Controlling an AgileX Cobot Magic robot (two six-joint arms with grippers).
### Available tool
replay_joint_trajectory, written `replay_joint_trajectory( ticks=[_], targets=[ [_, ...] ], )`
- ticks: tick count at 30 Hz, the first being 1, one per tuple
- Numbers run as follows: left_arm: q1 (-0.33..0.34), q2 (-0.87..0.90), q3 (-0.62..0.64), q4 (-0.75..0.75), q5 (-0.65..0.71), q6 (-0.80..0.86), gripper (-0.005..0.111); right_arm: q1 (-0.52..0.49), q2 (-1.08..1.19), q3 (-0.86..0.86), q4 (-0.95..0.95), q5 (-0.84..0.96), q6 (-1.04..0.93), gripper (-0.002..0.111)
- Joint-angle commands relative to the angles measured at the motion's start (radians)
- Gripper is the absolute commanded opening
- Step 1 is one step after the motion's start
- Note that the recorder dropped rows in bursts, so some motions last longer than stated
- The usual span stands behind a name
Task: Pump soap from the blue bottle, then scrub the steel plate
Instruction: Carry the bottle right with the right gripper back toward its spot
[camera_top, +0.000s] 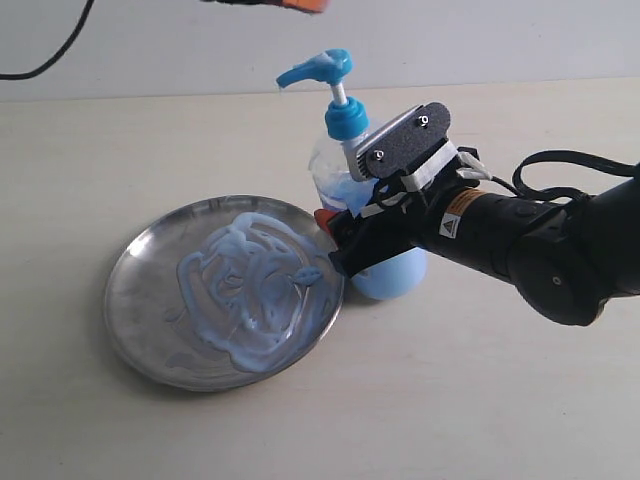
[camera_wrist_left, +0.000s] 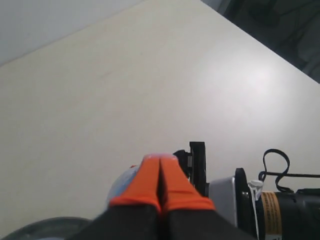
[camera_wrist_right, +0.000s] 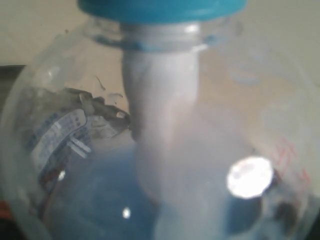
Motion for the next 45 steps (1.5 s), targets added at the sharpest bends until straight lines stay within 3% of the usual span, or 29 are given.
replay_joint_trajectory(
  ticks=[1, 7, 14, 19, 45],
  targets=[
    [-0.005, -0.036, -0.008, 0.007, -0.039, 0.002, 0.0, 0.002, -0.023, -0.012, 0.011, -0.181, 0.028, 0.0],
    [-0.003, -0.064, -0.008, 0.015, -0.057, -0.007, 0.0, 0.002, -0.046, -0.012, 0.022, -0.163, 0.055, 0.0],
    [-0.003, -0.101, -0.008, 0.023, -0.068, -0.023, 0.0, 0.002, -0.067, -0.012, 0.197, -0.14, 0.037, 0.0],
    [0.008, -0.129, -0.008, 0.025, -0.067, -0.029, 0.0, 0.002, -0.067, -0.012, 0.22, -0.131, 0.036, 0.0],
    [0.168, -0.337, 0.145, 0.015, -0.082, -0.1, 0.0, 0.0, 0.005, 0.04, 0.348, -0.312, -0.008, 0.0]
  ],
)
